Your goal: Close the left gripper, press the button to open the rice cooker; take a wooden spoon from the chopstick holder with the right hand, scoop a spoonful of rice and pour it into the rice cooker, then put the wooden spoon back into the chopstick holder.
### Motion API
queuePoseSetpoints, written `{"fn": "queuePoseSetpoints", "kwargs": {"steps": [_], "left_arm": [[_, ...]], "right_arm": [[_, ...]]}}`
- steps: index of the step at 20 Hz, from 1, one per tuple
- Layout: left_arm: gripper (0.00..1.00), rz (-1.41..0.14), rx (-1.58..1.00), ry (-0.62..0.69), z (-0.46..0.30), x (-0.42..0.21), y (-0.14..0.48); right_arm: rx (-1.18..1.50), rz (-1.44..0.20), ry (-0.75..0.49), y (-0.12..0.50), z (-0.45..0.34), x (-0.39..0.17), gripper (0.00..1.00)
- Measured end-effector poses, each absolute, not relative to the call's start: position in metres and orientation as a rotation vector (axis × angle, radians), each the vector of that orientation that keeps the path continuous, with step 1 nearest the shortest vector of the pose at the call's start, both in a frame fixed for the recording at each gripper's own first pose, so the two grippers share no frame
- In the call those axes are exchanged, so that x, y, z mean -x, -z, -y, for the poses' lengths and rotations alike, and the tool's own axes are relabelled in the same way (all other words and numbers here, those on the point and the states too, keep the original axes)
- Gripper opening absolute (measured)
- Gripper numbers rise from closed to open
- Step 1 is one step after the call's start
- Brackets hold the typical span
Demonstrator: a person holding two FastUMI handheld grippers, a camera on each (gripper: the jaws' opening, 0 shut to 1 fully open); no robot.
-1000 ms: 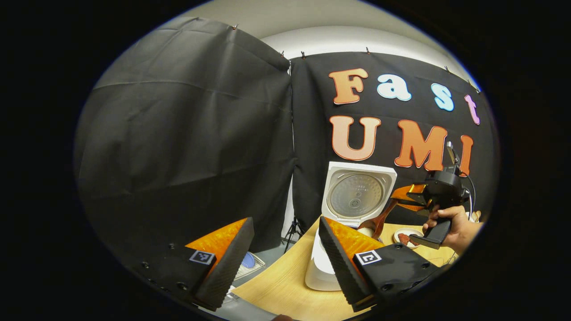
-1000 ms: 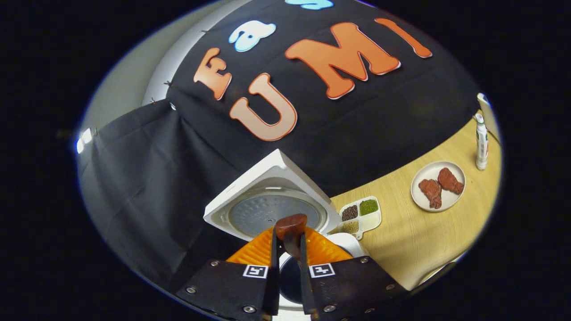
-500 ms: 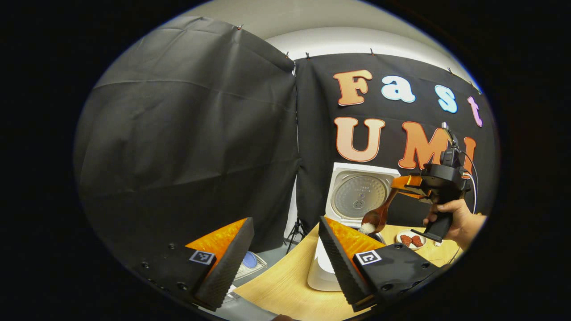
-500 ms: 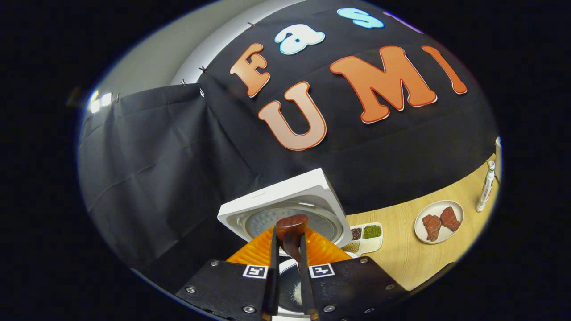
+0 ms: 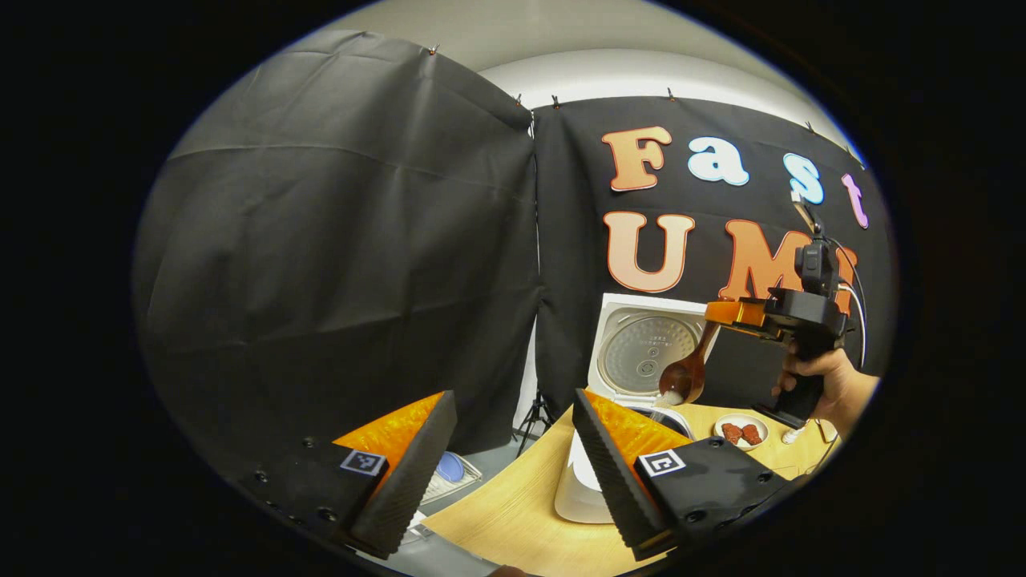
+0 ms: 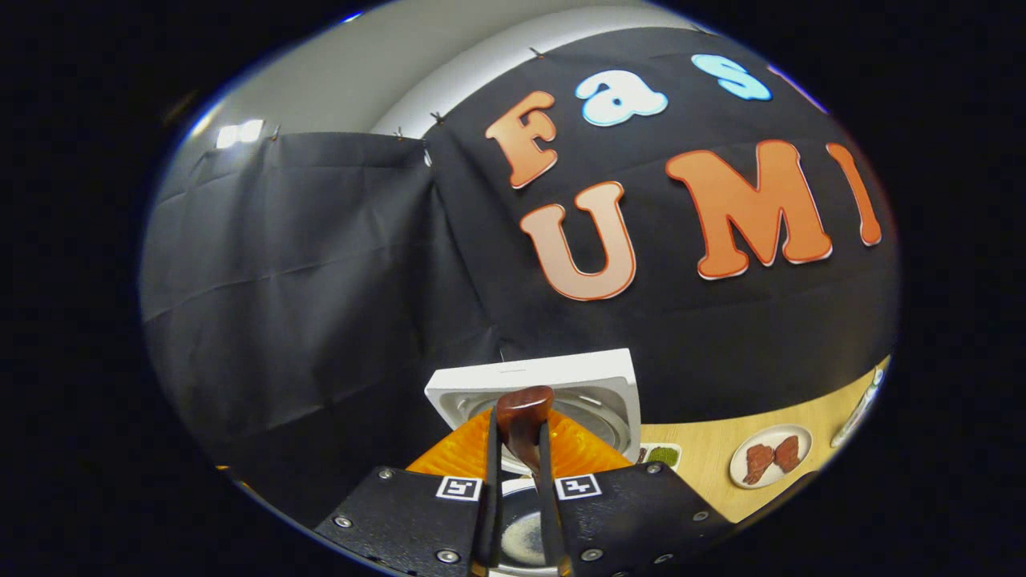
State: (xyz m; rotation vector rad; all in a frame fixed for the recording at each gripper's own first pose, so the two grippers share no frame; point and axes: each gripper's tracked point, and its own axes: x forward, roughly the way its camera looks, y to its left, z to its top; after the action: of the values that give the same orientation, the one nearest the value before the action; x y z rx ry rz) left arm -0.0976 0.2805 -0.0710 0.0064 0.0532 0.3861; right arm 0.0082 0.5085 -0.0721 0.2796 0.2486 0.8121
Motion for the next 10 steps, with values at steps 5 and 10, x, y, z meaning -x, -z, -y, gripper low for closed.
{"fn": "queuePoseSetpoints", "kwargs": {"steps": [5, 10], "left_arm": [[0.99, -0.052, -0.011, -0.385, -0.278, 0.098, 0.071], [0.99, -0.051, -0.022, -0.387, -0.273, 0.102, 0.068]], "right_arm": [[-0.128, -0.131, -0.893, 0.054, -0.514, 0.013, 0.19], [-0.121, -0.108, -0.945, 0.049, -0.511, 0.028, 0.19]]}}
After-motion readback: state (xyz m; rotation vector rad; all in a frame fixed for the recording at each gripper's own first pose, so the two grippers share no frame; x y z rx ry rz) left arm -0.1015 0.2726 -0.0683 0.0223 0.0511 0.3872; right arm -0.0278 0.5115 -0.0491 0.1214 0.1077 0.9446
